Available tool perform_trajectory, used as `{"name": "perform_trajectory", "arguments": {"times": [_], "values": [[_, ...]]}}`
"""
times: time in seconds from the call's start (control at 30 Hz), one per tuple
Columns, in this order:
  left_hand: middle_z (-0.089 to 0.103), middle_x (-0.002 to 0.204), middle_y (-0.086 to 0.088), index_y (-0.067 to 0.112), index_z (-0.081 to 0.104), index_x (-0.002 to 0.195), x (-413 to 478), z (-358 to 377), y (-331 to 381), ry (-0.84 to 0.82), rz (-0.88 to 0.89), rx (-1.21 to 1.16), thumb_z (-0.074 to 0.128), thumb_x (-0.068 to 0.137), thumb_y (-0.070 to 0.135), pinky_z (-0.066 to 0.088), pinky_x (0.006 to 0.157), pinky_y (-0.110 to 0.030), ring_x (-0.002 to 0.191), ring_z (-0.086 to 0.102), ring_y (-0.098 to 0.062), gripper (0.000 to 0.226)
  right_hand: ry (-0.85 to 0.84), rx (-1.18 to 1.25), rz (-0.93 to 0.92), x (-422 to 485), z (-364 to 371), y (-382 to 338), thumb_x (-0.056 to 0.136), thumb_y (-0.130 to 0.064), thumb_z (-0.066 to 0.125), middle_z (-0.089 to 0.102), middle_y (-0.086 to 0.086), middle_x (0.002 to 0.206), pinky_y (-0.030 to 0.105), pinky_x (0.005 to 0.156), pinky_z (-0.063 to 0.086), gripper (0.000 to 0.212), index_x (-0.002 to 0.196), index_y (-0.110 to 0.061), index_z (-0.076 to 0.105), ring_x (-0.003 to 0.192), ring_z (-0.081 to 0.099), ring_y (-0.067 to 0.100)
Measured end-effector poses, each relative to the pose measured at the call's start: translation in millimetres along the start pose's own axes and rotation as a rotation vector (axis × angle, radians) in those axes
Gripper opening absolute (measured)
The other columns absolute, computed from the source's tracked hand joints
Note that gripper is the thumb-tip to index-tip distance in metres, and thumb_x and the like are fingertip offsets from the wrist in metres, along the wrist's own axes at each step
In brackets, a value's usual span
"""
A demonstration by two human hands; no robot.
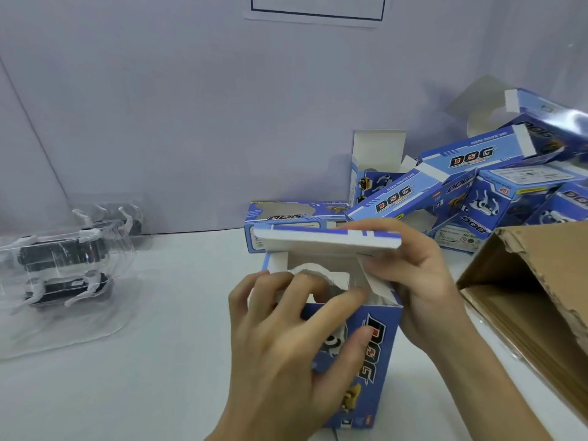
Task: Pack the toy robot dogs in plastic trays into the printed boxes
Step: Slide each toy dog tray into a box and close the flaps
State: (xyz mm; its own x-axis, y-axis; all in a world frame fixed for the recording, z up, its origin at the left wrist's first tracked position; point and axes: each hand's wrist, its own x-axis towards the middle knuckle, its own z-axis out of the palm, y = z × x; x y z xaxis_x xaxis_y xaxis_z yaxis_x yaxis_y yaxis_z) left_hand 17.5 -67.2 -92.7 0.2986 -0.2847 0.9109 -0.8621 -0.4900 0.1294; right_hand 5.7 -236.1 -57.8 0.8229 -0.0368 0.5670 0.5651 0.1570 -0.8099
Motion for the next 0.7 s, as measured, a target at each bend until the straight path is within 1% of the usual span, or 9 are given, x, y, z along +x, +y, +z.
{"name": "perform_trajectory", "arguments": {"times": [0.07, 0.2, 0.3, 0.4, 0.47, 0.57, 0.63, 0.67, 0.7], "values": [[0.062, 0.102, 0.015, 0.037, 0.064, 0.107, -0.4, -0.3, -1.6, -0.003, 0.012, -0.014, 0.053, 0.095, 0.05, 0.033, 0.095, -0.034, 0.1, 0.049, -0.014, 0.021, 0.068, -0.056, 0.048, 1.8, -0.4, 4.6, 0.075, 0.0, 0.057, 0.077, -0.001, 0.101, 0.021, 0.072, 0.056, 0.046, 0.097, -0.034, 0.079, 0.093, 0.073, 0.015], [0.063, 0.101, 0.017, 0.036, 0.061, 0.109, -2.2, -0.1, -4.7, -0.013, 0.015, -0.061, 0.055, 0.095, 0.046, 0.035, 0.095, -0.033, 0.102, 0.047, -0.01, 0.019, 0.008, 0.037, 0.164, 2.8, -5.1, 5.9, 0.074, 0.003, 0.06, 0.077, 0.004, 0.105, 0.025, 0.069, 0.058, 0.047, 0.102, -0.03, 0.078, 0.094, 0.074, 0.02], [0.063, 0.102, 0.019, 0.036, 0.06, 0.112, -2.3, 0.2, -8.2, -0.02, 0.022, -0.097, 0.052, 0.098, 0.045, 0.038, 0.094, -0.034, 0.103, 0.049, -0.008, 0.019, -0.006, 0.063, 0.067, 2.4, -1.5, 6.9, 0.073, 0.004, 0.06, 0.076, 0.005, 0.107, 0.028, 0.073, 0.059, 0.041, 0.096, -0.023, 0.08, 0.098, 0.073, 0.021], [0.065, 0.113, 0.019, 0.035, 0.062, 0.113, -2.2, -1.9, -15.3, -0.029, 0.014, -0.117, 0.05, 0.1, 0.044, 0.036, 0.097, -0.03, 0.11, 0.052, -0.008, 0.019, -0.012, 0.02, -0.025, 0.1, 3.1, 9.1, 0.077, -0.004, 0.051, 0.076, 0.002, 0.104, 0.027, 0.078, 0.058, 0.037, 0.083, -0.023, 0.082, 0.102, 0.071, 0.02], [0.065, 0.116, 0.019, 0.035, 0.062, 0.113, -1.5, -3.7, -20.2, -0.027, -0.018, -0.144, 0.049, 0.101, 0.046, 0.035, 0.098, -0.027, 0.114, 0.051, -0.004, 0.021, -0.074, 0.027, -0.014, -1.5, 2.1, 7.3, 0.079, -0.011, 0.041, 0.076, 0.003, 0.107, 0.029, 0.085, 0.057, 0.044, 0.089, -0.022, 0.082, 0.107, 0.069, 0.023], [0.065, 0.118, 0.02, 0.034, 0.062, 0.114, -0.1, -6.4, -24.0, -0.029, -0.051, -0.189, 0.049, 0.1, 0.047, 0.038, 0.099, -0.027, 0.117, 0.052, -0.004, 0.023, -0.171, 0.05, 0.005, -3.4, 0.0, 3.8, 0.073, -0.024, 0.044, 0.072, 0.012, 0.116, 0.037, 0.095, 0.054, 0.044, 0.096, -0.018, 0.081, 0.118, 0.062, 0.033], [0.066, 0.119, 0.019, 0.033, 0.064, 0.113, 0.6, -8.6, -23.6, -0.027, -0.047, -0.218, 0.047, 0.101, 0.048, 0.038, 0.1, -0.026, 0.117, 0.053, -0.005, 0.026, -0.119, -0.03, -0.027, -5.8, 3.2, 3.7, 0.079, -0.046, 0.061, 0.07, 0.014, 0.116, 0.042, 0.093, 0.053, 0.033, 0.092, -0.022, 0.081, 0.116, 0.061, 0.039], [0.066, 0.119, 0.019, 0.032, 0.064, 0.113, 0.9, -9.2, -23.4, -0.029, -0.039, -0.227, 0.048, 0.101, 0.047, 0.038, 0.099, -0.027, 0.118, 0.053, -0.005, 0.025, -0.069, -0.109, -0.055, -7.1, 6.2, 4.1, 0.08, -0.058, 0.065, 0.07, 0.014, 0.116, 0.046, 0.09, 0.054, 0.038, 0.088, -0.024, 0.08, 0.115, 0.061, 0.041], [0.066, 0.119, 0.019, 0.033, 0.064, 0.112, 1.3, -9.4, -23.7, -0.03, -0.029, -0.23, 0.05, 0.1, 0.045, 0.038, 0.099, -0.027, 0.118, 0.052, -0.005, 0.022, -0.027, -0.184, -0.088, -8.0, 9.8, 4.3, 0.079, -0.062, 0.068, 0.069, 0.013, 0.115, 0.048, 0.086, 0.055, 0.039, 0.086, -0.025, 0.078, 0.113, 0.062, 0.041]]}}
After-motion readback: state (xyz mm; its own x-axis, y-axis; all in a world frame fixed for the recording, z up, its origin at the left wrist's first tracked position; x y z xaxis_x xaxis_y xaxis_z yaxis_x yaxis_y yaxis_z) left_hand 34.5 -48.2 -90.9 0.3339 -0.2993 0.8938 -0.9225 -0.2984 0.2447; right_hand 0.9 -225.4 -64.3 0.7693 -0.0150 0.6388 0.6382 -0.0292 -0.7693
